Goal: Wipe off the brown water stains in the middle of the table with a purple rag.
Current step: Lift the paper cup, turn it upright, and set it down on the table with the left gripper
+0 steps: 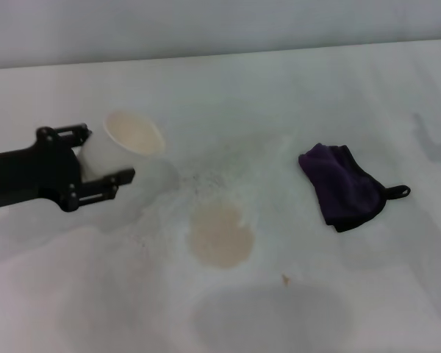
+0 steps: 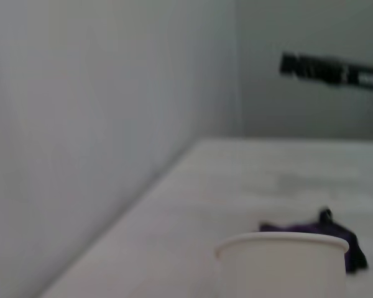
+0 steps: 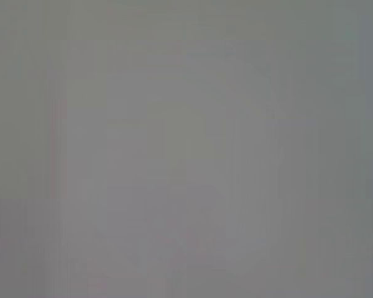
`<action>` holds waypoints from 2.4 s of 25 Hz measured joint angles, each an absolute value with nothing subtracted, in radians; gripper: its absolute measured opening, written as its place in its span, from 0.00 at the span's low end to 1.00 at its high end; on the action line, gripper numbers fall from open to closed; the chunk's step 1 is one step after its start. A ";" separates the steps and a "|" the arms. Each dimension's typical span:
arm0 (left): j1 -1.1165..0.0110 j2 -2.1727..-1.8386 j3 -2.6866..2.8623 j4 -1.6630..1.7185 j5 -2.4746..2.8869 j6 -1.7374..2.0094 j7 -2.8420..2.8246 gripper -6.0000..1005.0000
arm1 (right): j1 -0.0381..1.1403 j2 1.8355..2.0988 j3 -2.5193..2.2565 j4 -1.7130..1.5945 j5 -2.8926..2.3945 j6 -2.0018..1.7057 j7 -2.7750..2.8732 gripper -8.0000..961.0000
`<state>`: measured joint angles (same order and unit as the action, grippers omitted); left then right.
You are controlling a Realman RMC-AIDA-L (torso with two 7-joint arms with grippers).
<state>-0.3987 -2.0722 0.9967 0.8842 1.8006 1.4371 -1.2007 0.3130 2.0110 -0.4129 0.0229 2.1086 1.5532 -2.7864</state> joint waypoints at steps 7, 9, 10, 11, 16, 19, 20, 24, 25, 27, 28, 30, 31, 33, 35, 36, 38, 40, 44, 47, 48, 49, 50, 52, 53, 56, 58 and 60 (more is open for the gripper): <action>-0.324 -2.073 0.991 0.753 1.574 1.441 -1.001 0.64 | 0.317 2.011 -0.425 0.015 2.108 1.541 -2.788 0.85; -0.313 -2.071 0.986 0.700 1.527 1.442 -0.958 0.64 | 0.316 2.011 -0.426 0.014 2.108 1.539 -2.788 0.85; -0.303 -2.072 0.981 0.673 1.502 1.442 -0.931 0.64 | 0.316 2.011 -0.428 0.014 2.108 1.539 -2.788 0.85; -0.295 -2.073 0.976 0.653 1.480 1.442 -0.905 0.64 | 0.315 2.011 -0.431 0.014 2.108 1.539 -2.788 0.85; -0.270 -2.076 0.969 0.557 1.394 1.442 -0.818 0.64 | 0.311 2.011 -0.438 0.014 2.108 1.535 -2.790 0.85; -0.261 -2.076 0.969 0.485 1.339 1.442 -0.750 0.64 | 0.311 2.011 -0.440 0.013 2.108 1.529 -2.790 0.85; -0.259 -2.077 0.969 0.465 1.327 1.442 -0.730 0.64 | 0.312 2.011 -0.441 0.013 2.108 1.526 -2.790 0.85; -0.255 -2.079 0.973 0.366 1.267 1.442 -0.592 0.64 | 0.317 2.010 -0.451 0.010 2.108 1.521 -2.792 0.85; -0.257 -2.080 0.974 0.339 1.251 1.442 -0.555 0.64 | 0.317 2.010 -0.452 0.009 2.108 1.519 -2.792 0.85; -0.264 -2.081 0.975 0.291 1.227 1.439 -0.504 0.64 | 0.317 2.010 -0.453 0.006 2.108 1.515 -2.792 0.85; -0.269 -2.081 0.974 0.269 1.218 1.436 -0.486 0.64 | 0.317 2.009 -0.453 0.005 2.108 1.513 -2.792 0.85; -0.280 -2.082 0.972 0.229 1.209 1.433 -0.459 0.64 | 0.316 2.009 -0.453 0.003 2.108 1.512 -2.791 0.85; -0.284 -2.082 0.971 0.210 1.203 1.432 -0.445 0.64 | 0.314 2.009 -0.453 0.003 2.108 1.512 -2.790 0.85; -0.291 -2.083 0.972 0.182 1.188 1.422 -0.417 0.64 | 0.311 2.009 -0.453 0.003 2.108 1.510 -2.790 0.85; -0.298 -2.085 0.975 0.160 1.179 1.394 -0.391 0.64 | 0.310 2.009 -0.453 0.003 2.108 1.508 -2.790 0.85; -0.303 -2.086 0.976 0.150 1.177 1.378 -0.383 0.64 | 0.309 2.009 -0.453 0.003 2.108 1.504 -2.791 0.85; -0.315 -2.087 0.978 0.127 1.177 1.349 -0.378 0.64 | 0.308 2.009 -0.453 0.003 2.108 1.496 -2.791 0.85; -0.332 -2.087 0.978 0.101 1.177 1.318 -0.377 0.64 | 0.306 2.009 -0.452 0.005 2.108 1.491 -2.791 0.85; -0.357 -2.088 0.979 0.068 1.177 1.272 -0.377 0.64 | 0.304 2.009 -0.453 0.007 2.108 1.487 -2.792 0.85; -0.373 -2.089 0.980 0.048 1.182 1.265 -0.377 0.64 | 0.304 2.009 -0.453 0.006 2.108 1.487 -2.792 0.85; -0.376 -2.089 0.981 0.046 1.184 1.262 -0.377 0.64 | 0.304 2.009 -0.452 0.005 2.108 1.487 -2.791 0.85; -0.377 -2.089 0.982 0.043 1.185 1.258 -0.376 0.64 | 0.304 2.009 -0.452 0.005 2.108 1.486 -2.791 0.85; -0.378 -2.089 0.984 0.041 1.185 1.254 -0.375 0.64 | 0.304 2.009 -0.453 0.004 2.108 1.486 -2.791 0.85; -0.377 -2.090 0.984 0.036 1.186 1.246 -0.374 0.64 | 0.305 2.009 -0.452 0.004 2.108 1.486 -2.791 0.85; -0.373 -2.090 0.984 0.034 1.186 1.244 -0.370 0.64 | 0.305 2.009 -0.452 0.004 2.108 1.486 -2.791 0.85; -0.366 -2.091 0.983 0.012 1.180 1.246 -0.342 0.64 | 0.305 2.009 -0.452 0.003 2.108 1.486 -2.791 0.85; -0.363 -2.091 0.983 -0.007 1.178 1.246 -0.314 0.64 | 0.306 2.010 -0.452 0.002 2.108 1.486 -2.790 0.85; -0.357 -2.092 0.983 -0.015 1.179 1.247 -0.295 0.64 | 0.307 2.010 -0.453 0.002 2.108 1.485 -2.790 0.85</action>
